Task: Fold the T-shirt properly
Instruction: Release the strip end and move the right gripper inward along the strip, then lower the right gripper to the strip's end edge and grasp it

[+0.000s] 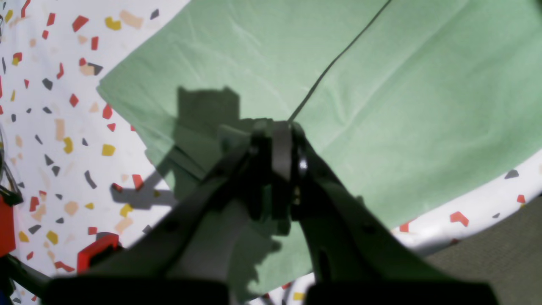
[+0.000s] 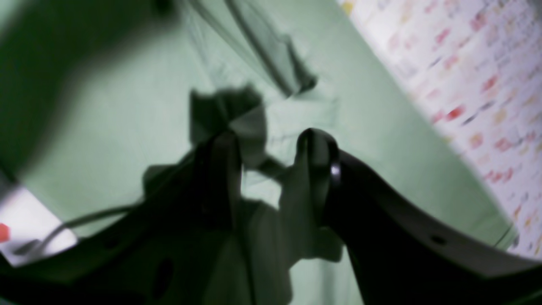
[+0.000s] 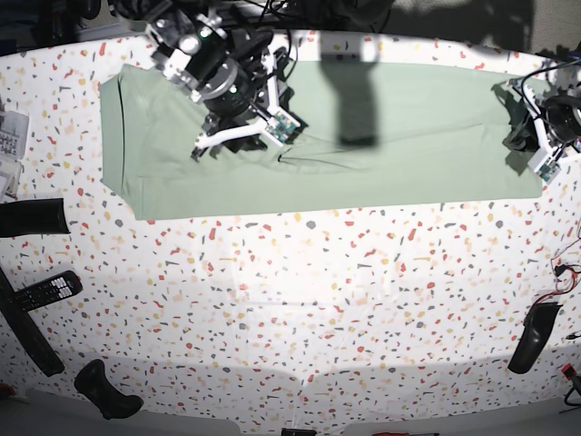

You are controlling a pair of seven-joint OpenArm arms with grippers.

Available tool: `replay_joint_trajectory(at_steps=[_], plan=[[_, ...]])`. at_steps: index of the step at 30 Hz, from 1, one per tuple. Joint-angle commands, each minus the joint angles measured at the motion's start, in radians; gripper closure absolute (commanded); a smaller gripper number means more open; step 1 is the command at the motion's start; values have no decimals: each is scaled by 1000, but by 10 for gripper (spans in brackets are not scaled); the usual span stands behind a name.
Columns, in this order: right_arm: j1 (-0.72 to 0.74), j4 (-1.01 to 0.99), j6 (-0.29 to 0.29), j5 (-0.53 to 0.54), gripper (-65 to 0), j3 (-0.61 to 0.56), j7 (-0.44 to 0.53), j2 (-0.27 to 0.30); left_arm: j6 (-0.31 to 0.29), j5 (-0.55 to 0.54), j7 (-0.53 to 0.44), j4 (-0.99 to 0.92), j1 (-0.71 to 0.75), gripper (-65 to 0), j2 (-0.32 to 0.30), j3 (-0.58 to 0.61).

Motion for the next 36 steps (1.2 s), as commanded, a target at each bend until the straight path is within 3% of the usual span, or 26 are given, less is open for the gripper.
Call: replay_joint_trajectory(at_steps=[1, 5, 9, 12, 18, 21, 26, 36], plan=[[4, 4, -8, -10, -248, 5, 0, -2, 4, -5, -2, 16, -6, 0, -23, -10], [4, -11, -8, -72, -230, 5, -58, -9, 3, -5, 11, 16, -6, 0, -23, -10], [4, -11, -8, -155, -87, 5, -70, -9, 3, -5, 11, 16, -6, 0, -23, -10], [4, -9, -8, -157, 0, 5, -45, -9, 3, -5, 11, 16, -6, 0, -23, -10], [0, 31, -4, -187, 0, 4, -81, -6, 4, -5, 11, 16, -6, 0, -23, -10], [-16, 65, 33, -233, 0, 4, -90, 9, 3, 0, 11, 16, -8, 0, -23, -10], [-64, 124, 46, -230, 0, 4, -91, 89, 4, 86, 11, 16, -8, 0, -23, -10], [-124, 200, 46, -232, 0, 4, -103, 244, 4, 85, 8, 16, -8, 0, -23, -10]])
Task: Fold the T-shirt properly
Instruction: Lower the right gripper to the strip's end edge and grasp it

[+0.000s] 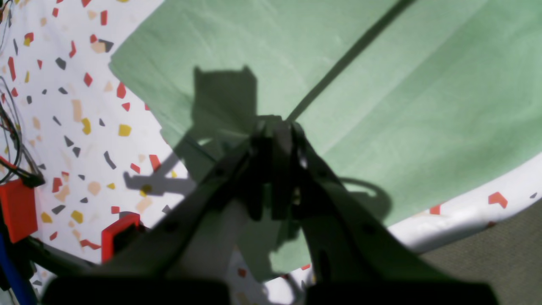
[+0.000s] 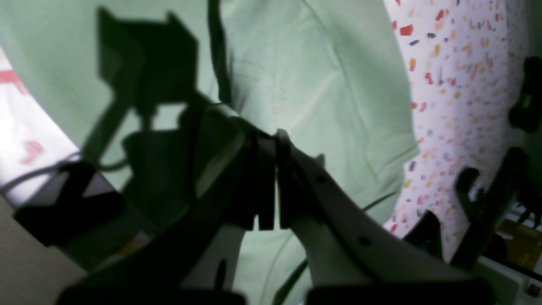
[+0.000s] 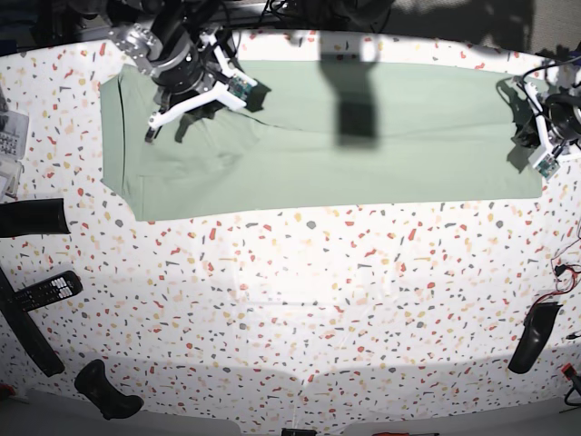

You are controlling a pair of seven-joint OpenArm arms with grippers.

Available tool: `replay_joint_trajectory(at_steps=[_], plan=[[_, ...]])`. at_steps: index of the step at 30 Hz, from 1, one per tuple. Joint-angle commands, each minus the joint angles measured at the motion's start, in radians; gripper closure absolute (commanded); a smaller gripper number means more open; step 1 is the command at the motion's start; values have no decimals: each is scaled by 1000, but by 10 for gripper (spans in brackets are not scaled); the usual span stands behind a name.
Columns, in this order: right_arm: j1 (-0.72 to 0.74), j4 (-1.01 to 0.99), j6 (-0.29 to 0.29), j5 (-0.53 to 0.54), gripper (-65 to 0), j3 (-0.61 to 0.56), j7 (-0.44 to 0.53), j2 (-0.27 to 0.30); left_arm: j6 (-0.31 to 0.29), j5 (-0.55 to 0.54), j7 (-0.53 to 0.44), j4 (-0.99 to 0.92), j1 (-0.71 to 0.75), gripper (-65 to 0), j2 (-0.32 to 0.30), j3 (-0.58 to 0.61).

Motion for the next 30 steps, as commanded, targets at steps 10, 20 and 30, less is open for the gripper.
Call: replay_joint_trajectory(at_steps=[10, 20, 30], plan=[[4, 37, -6, -14, 0, 4, -67, 58, 4, -2, 12, 16, -8, 0, -23, -10], [4, 37, -7, -11, 0, 4, -67, 58, 4, -2, 13, 16, -8, -206, -23, -10], [8, 37, -140, -66, -216, 4, -60, 58, 195, 228, 255, 16, -8, -312, -23, -10]])
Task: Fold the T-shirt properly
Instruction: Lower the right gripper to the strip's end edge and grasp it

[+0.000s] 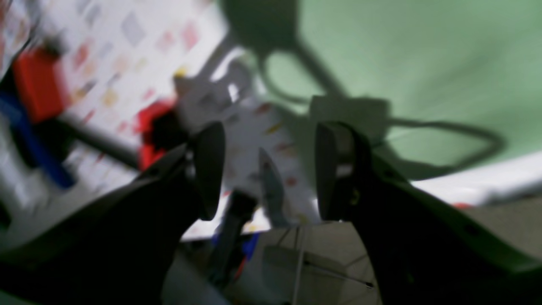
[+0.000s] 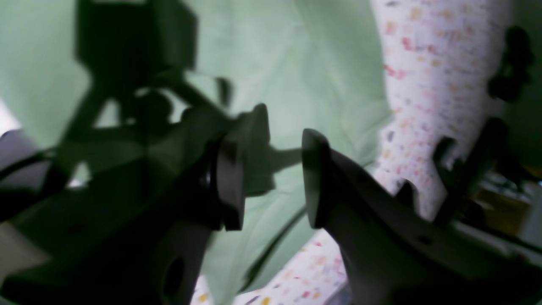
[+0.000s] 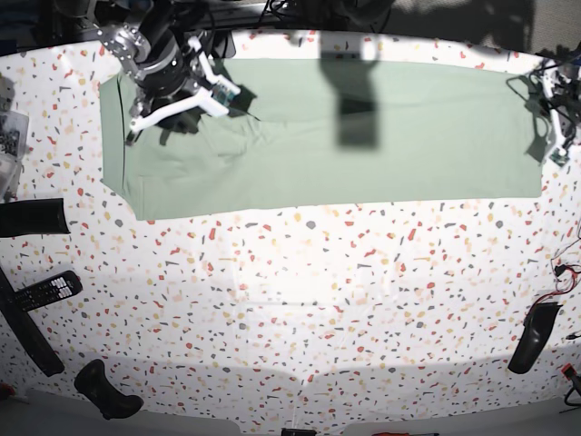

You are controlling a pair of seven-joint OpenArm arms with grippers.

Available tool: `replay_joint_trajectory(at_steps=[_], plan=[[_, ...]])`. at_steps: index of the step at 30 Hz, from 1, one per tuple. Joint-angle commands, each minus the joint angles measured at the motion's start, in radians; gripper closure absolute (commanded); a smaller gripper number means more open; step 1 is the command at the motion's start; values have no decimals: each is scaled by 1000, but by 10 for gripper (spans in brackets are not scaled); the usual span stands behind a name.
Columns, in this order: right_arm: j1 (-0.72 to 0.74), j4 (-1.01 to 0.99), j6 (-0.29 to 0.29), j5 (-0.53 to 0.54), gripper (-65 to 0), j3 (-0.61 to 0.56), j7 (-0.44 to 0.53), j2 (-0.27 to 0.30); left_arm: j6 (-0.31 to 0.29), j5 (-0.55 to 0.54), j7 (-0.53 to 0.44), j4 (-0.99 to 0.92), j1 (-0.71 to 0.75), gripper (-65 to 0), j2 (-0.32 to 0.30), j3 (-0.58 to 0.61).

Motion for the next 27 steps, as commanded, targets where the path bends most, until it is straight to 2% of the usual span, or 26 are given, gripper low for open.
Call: replay_joint_trajectory(at_steps=[1, 5, 8, 10, 13, 16, 22, 27], plan=[[6, 21, -44, -47, -216, 5, 15, 11, 37, 43, -5, 15, -8, -312, -23, -10], [28, 21, -194, -143, -216, 5, 29, 11, 187, 220, -29, 15, -11, -312, -23, -10], [59, 21, -256, -148, -216, 6, 26, 11, 299, 319, -82, 15, -11, -312, -23, -10], [80, 21, -283, -148, -216, 6, 23, 5, 344, 331, -114, 17, -11, -312, -23, -10], [112, 21, -286, -117, -216, 8, 14, -8, 389, 289, -188, 17, -11, -312, -23, -10], [122, 21, -286, -44, -216, 40, 28, -41, 392, 179, -248, 17, -14, -312, -23, -10], [122, 21, -280, 162, -216, 209, 82, -133, 392, 22, -294, 17, -23, -312, -22, -10], [121, 21, -159, 409, -216, 411, 117, -207, 392, -55, -293, 17, -78, -312, -22, -13]])
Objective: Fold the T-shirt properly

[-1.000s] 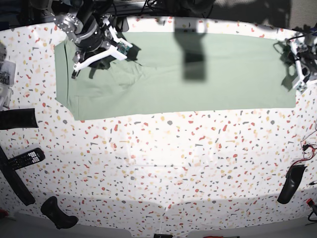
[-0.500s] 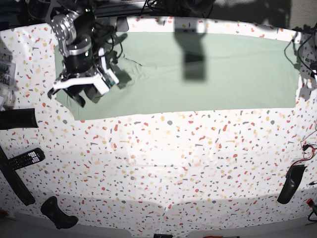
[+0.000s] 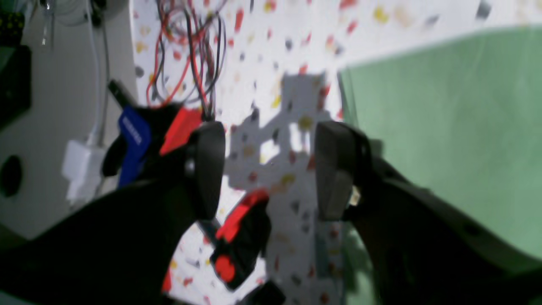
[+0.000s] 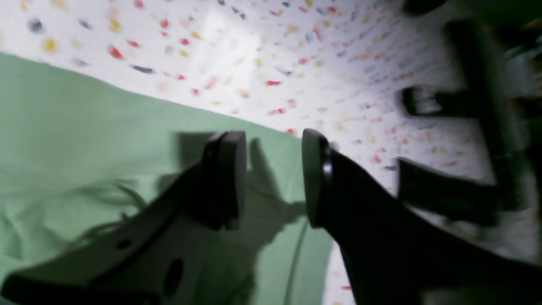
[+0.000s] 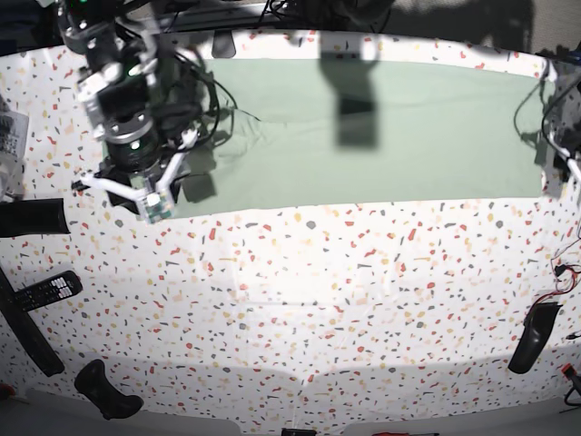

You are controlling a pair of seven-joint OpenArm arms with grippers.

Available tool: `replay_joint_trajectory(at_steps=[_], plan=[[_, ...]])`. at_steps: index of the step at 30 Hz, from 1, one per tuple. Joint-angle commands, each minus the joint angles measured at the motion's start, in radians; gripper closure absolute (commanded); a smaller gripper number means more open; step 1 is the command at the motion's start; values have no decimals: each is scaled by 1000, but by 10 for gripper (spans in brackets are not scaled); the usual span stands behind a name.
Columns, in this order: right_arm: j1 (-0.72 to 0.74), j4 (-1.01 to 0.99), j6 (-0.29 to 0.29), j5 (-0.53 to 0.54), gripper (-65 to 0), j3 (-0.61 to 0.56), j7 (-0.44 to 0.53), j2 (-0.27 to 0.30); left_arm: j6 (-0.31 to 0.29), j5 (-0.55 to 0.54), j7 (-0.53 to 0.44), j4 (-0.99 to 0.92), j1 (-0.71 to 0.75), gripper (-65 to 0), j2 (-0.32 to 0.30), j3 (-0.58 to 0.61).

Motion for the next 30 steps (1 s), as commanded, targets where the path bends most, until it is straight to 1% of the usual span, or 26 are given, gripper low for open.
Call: replay_joint_trajectory(at_steps=[1, 4, 6, 7, 8, 9, 11, 12, 14, 16, 19, 22, 24, 25, 27, 30], plan=[[6, 20, 22, 29, -216, 42, 29, 1, 10, -13, -14, 16, -21, -312, -22, -12], [-23, 20, 117, 179, -216, 148, 51, -30, 5, -60, -9, 16, -53, -312, -10, -12], [-57, 20, 209, 266, -216, 206, 82, -59, -2, -76, -9, 16, -68, -312, 3, -12], [-77, 20, 266, 310, -216, 235, 108, -78, -9, -87, -8, 16, -74, -312, 12, -12], [-95, 20, 335, 359, -216, 266, 140, -100, -9, -90, -11, 16, -76, -312, 19, -12], [-106, 20, 423, 417, -216, 298, 154, -121, -9, -98, -28, 16, -76, -311, 27, -12], [-107, 20, 620, 534, -216, 359, 138, -154, -10, -96, -73, 16, -71, -311, 45, -12], [-108, 20, 678, 587, -216, 394, 137, -169, -12, -95, -87, 16, -71, -311, 56, -12], [-111, 20, 741, 676, -216, 473, 107, -203, -13, -97, -112, 16, -72, -309, 71, -12], [-120, 20, 766, 743, -216, 556, 55, -236, -13, -97, -116, 16, -72, -309, 79, -12], [-156, 19, 774, 778, -216, 674, 20, -277, -17, -97, -117, 2, -72, -309, 79, -14], [-219, 19, 774, 819, -216, 770, -4, -284, -16, -110, -120, -49, -72, -309, 80, -28], [-259, 19, 774, 839, -216, 824, -5, -284, -21, -177, -110, -92, -72, -309, 80, -47], [-274, 19, 774, 848, -216, 848, -5, -284, -43, -221, -102, -112, -72, -305, 80, -61], [-287, 19, 774, 870, -216, 889, -12, -284, -113, -310, -78, -145, -72, -305, 80, -98], [-286, 13, 774, 927, -216, 925, -43, -285, -235, -445, -24, -183, -72, -305, 80, -175]])
